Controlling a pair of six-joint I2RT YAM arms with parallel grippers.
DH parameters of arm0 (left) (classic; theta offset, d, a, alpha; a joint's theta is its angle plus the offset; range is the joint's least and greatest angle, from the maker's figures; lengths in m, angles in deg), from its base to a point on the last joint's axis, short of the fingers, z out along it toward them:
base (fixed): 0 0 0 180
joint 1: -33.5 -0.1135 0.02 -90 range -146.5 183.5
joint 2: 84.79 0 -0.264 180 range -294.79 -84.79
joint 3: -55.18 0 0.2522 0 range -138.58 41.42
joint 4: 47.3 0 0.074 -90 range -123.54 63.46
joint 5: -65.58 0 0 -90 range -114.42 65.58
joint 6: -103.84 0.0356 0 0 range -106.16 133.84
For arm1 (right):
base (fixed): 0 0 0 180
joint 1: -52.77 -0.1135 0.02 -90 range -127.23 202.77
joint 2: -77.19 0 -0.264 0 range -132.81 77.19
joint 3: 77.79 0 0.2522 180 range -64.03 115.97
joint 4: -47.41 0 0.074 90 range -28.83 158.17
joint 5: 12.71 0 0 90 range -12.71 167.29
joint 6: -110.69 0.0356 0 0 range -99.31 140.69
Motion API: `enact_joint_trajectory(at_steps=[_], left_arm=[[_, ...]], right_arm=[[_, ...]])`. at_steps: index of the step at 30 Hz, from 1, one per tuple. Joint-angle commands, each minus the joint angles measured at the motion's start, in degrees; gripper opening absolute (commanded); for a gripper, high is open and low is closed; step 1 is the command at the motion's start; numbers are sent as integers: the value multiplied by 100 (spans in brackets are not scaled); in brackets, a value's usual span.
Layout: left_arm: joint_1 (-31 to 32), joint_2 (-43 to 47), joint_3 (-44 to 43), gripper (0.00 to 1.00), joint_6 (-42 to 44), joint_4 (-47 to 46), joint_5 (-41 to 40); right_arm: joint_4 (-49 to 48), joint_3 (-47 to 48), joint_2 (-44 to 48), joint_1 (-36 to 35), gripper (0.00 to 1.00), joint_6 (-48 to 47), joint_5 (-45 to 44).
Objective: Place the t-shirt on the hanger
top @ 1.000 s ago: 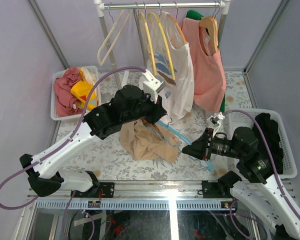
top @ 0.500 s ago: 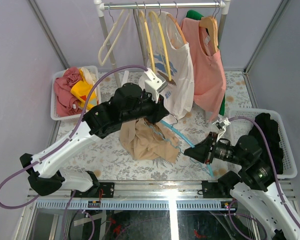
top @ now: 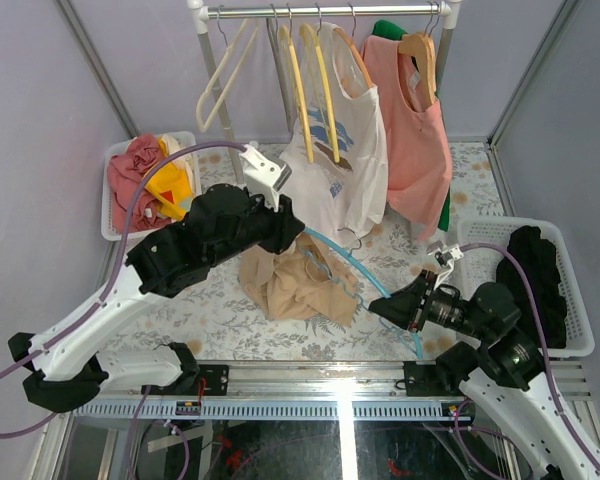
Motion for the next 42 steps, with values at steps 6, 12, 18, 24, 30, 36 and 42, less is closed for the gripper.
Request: enact_joint_trajectory(at_steps=[6,12,18,24,30,36,42], left_arm=[[25,949,982,36,-988,689,-1747],[25,1594,2040,43,-1237,306,-1502],[32,2308,3394,48,-1579,-396,-1366],[27,2352,4290,53,-1626,-1287,-1366],[26,2028,4562,56,-2011,-2095,-2236],[30,1401,4720,59,-1810,-2874,-2469],[26,1059,4724,52,-1899,-2901,-2834]], right_arm=[[-345,252,333,-14,0,-129,-30],[-372,303,467,-14,0,-147,-33],[-287,471,376,-20,0,-241,-4],[-261,538,387,-17,0,-226,9],[-289,478,448,-17,0,-152,-44],[-29,661,438,-15,0,-264,-34],[87,652,575,-19,0,-292,-96]])
